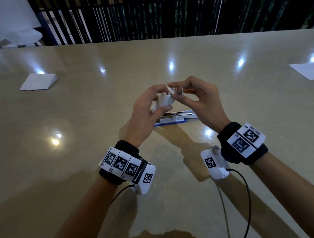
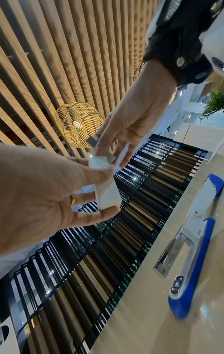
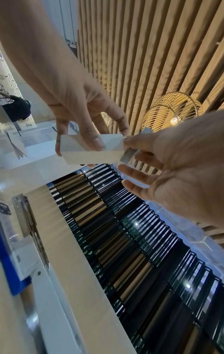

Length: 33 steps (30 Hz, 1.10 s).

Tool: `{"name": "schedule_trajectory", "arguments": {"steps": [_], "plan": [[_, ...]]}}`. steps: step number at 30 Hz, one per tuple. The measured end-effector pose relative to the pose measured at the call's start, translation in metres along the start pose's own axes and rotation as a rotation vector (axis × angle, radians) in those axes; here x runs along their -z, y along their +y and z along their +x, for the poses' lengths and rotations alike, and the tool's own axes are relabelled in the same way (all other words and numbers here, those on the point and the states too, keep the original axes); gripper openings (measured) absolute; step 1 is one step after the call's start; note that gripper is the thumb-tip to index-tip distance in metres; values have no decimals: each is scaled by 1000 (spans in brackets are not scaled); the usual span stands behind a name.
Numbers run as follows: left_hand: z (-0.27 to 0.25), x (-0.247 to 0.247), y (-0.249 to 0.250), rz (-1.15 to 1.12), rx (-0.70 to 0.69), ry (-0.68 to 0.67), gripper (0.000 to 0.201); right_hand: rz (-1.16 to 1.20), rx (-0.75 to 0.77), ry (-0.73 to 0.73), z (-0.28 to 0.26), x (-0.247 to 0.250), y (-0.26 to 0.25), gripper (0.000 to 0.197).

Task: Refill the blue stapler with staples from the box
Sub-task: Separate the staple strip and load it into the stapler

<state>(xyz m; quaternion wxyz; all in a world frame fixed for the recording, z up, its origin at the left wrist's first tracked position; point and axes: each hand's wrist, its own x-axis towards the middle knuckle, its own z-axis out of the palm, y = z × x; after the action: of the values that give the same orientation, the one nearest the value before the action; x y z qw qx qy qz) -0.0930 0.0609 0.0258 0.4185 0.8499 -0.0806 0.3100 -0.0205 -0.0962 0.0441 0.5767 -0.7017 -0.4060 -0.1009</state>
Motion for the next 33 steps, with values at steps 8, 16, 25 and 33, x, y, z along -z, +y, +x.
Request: {"name": "schedule_trajectory", "arguments": {"steps": [8,16,25,33], "plan": [[2,1,0,-18,17,-13,39,-20,-7,-32,2,-3,-3,12],[1,1,0,54,40,-9,30,80,-69,5,3,-2,3,10],[-1,6,-8,210,261,-318,61,123,-161,130,3,2,16,20],[-28,-24,-17,536,385,-1109,51,-26,-281,27,-1,12,35,24]]}}
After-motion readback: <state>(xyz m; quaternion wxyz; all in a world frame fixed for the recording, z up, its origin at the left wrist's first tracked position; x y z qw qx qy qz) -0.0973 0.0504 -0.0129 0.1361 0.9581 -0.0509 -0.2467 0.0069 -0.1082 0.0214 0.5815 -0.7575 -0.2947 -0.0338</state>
